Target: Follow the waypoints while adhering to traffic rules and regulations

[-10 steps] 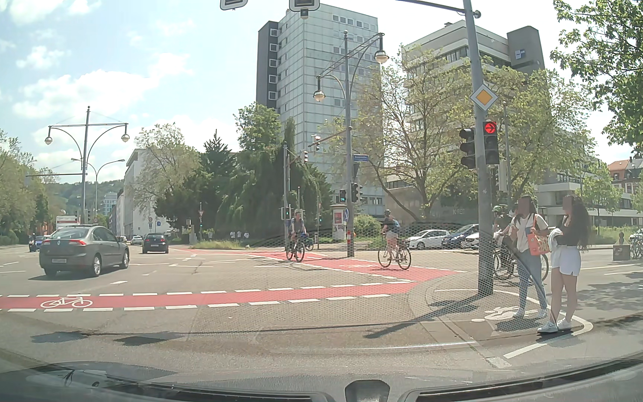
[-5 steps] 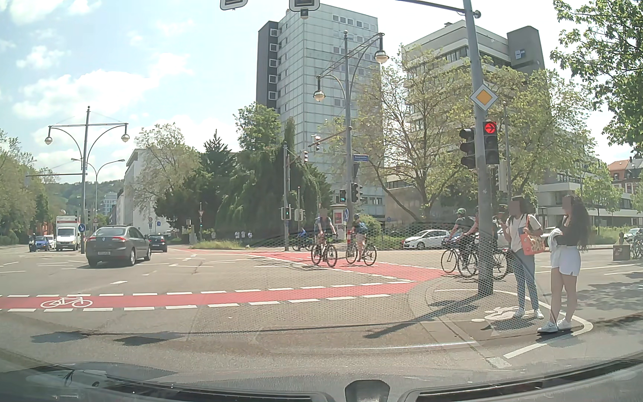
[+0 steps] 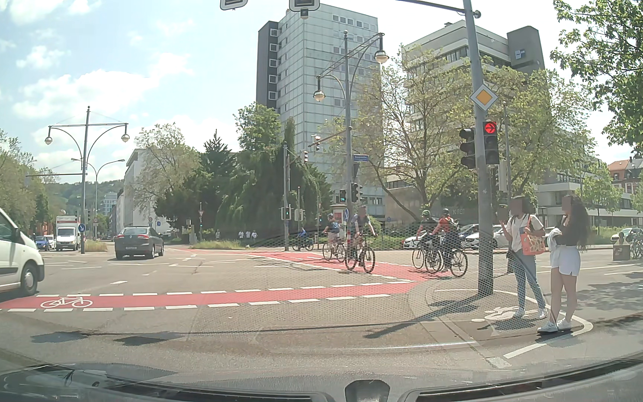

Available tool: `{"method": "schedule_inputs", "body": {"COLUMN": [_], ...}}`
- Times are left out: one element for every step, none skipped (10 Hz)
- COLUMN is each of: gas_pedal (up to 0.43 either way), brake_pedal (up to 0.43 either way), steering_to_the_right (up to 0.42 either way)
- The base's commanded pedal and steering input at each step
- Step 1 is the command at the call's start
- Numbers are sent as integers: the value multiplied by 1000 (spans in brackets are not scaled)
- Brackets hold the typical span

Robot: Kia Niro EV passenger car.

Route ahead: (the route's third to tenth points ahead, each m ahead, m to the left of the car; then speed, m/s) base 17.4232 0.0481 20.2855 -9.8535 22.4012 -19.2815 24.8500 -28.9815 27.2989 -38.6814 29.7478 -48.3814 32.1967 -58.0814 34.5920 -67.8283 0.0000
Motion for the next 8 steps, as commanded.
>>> {"method": "schedule_inputs", "body": {"gas_pedal": [0,0,0,0,0,0,0,0], "brake_pedal": [268,262,262,268,262,262,262,268], "steering_to_the_right": [-89,-89,-90,-89,-89,-89,-90,-90]}}
